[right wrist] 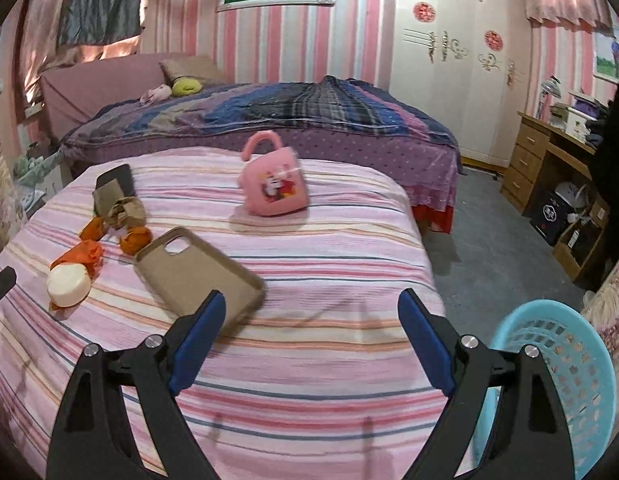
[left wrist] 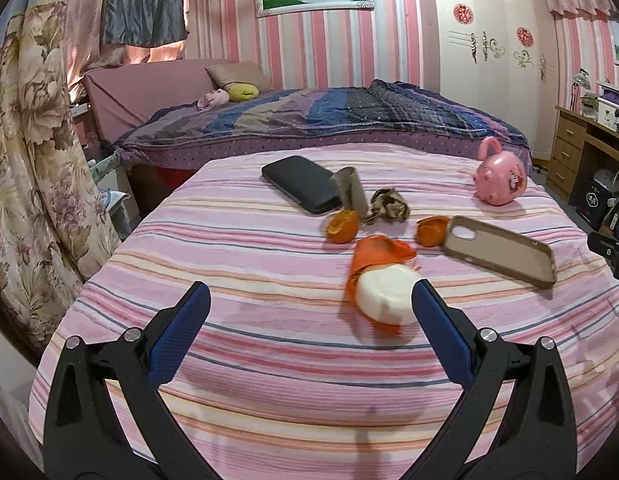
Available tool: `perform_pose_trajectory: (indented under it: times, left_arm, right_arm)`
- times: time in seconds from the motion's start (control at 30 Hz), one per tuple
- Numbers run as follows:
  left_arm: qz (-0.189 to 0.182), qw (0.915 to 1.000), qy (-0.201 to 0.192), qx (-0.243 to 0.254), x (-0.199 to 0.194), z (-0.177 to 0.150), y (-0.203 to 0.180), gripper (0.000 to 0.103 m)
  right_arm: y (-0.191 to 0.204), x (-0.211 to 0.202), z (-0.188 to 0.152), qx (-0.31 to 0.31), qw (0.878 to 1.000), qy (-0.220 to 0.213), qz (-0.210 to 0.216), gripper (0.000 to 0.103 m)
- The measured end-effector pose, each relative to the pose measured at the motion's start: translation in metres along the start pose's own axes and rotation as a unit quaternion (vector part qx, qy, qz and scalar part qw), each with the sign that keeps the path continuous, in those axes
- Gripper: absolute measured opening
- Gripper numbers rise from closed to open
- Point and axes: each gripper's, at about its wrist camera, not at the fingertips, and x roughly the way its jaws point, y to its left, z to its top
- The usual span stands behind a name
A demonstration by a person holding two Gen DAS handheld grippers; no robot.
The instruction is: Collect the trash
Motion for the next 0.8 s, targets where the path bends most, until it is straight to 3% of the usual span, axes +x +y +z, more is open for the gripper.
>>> perform_pose_trajectory:
  times: [0.37, 0.6, 0.8]
  left_arm:
    - [-0.009, 0.9987, 0.050, 0.000, 0.028, -0.004, 0.010, 0.097]
    - [-0.051, 0.9964, 0.065, -0.020, 0.041, 0.002, 0.009, 0.096]
    - [-0.067, 0.9944, 0.080, -0.012, 0.059, 0.012, 0.006, 0.067]
  right_arm:
    - [0.029, 0.017, 0.004, -0.009, 1.000, 0.005, 0.012, 0.086]
    - [0.035, 0.026, 0.008, -0.013, 1.000, 0.010, 0.018, 0.086]
    - [0.038, 0.031, 0.007, -0.016, 1.000, 0.014, 0.020, 0.086]
